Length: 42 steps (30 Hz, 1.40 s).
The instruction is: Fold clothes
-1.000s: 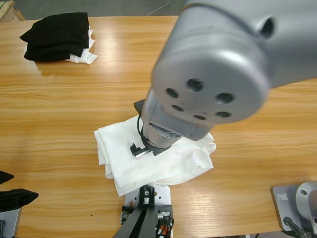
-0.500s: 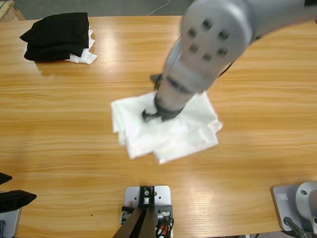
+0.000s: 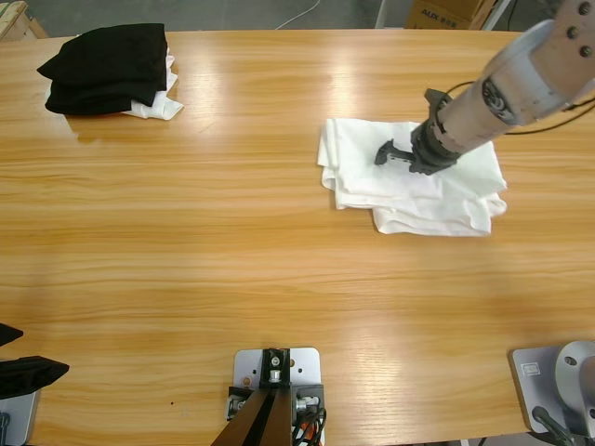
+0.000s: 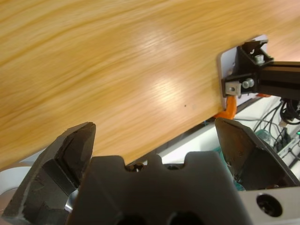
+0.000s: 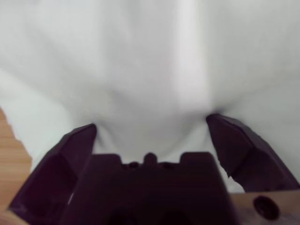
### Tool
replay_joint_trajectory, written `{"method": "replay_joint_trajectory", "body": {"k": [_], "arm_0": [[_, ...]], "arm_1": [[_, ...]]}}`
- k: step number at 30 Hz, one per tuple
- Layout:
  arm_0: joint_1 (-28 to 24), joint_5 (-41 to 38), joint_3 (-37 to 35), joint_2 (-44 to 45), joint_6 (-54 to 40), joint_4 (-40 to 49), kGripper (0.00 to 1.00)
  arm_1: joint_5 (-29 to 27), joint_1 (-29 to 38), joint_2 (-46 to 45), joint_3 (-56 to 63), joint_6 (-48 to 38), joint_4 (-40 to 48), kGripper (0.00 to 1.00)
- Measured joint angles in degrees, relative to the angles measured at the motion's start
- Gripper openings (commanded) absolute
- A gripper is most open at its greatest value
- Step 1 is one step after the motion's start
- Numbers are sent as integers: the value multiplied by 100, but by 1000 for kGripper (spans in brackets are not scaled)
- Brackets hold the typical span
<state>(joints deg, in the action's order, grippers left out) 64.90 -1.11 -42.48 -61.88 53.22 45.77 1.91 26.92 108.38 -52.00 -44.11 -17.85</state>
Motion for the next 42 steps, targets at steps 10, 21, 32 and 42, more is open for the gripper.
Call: {"method": "replay_joint_trajectory", "body": {"k": [10,21,32,42], "arm_0": [[-1,0,0,-10,0,0,1000],[-1,0,0,-10,-31,0,1000],[-1,0,0,-10,-84,0,1000],[-26,0,-17,-10,-120,0,1000]], "arm_1": [[-7,1035,-218,393,552,-156,996],[41,1721,436,-1010,5702,-2173,996],[-575,2639,330,-840,8225,-1720,982],[-642,2249,-95,-727,8489,-2220,931]]}}
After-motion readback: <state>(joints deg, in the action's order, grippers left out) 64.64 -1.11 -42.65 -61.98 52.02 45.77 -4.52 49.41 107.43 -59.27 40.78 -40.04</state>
